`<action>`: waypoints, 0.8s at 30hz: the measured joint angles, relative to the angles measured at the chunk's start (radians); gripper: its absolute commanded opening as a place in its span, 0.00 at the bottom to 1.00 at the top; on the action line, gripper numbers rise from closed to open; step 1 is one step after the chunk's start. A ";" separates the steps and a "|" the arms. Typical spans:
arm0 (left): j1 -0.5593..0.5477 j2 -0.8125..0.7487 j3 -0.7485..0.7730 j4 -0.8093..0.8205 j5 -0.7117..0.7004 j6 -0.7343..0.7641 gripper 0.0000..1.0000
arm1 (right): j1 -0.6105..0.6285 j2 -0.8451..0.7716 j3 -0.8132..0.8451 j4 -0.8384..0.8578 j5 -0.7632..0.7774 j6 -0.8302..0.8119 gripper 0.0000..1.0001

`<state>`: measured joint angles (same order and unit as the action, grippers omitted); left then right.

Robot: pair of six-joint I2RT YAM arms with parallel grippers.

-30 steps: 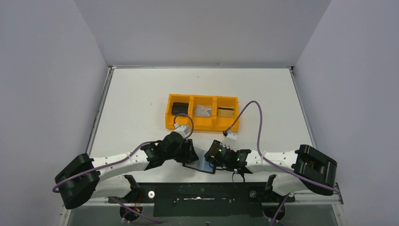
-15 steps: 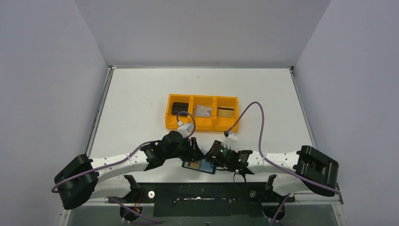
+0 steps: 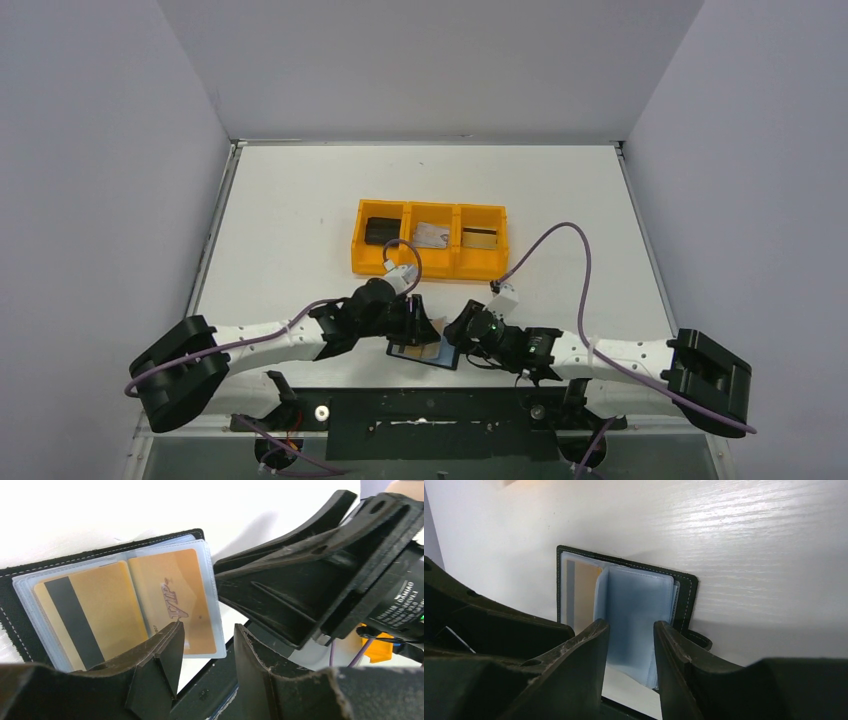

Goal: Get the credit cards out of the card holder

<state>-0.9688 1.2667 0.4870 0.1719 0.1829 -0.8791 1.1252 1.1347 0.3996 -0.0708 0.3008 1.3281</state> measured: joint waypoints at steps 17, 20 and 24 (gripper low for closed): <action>-0.005 -0.066 0.000 -0.119 -0.143 -0.002 0.41 | -0.005 0.045 -0.039 0.173 -0.107 -0.096 0.38; -0.005 -0.098 0.000 -0.123 -0.161 -0.005 0.41 | -0.005 0.072 -0.019 0.188 -0.123 -0.113 0.40; -0.005 -0.102 0.000 -0.127 -0.168 -0.005 0.41 | -0.005 0.090 -0.004 0.219 -0.143 -0.130 0.43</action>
<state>-0.9737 1.1648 0.4870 0.0444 0.0151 -0.8845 1.1198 1.2243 0.3954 0.1482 0.1577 1.1976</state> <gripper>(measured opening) 0.410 0.407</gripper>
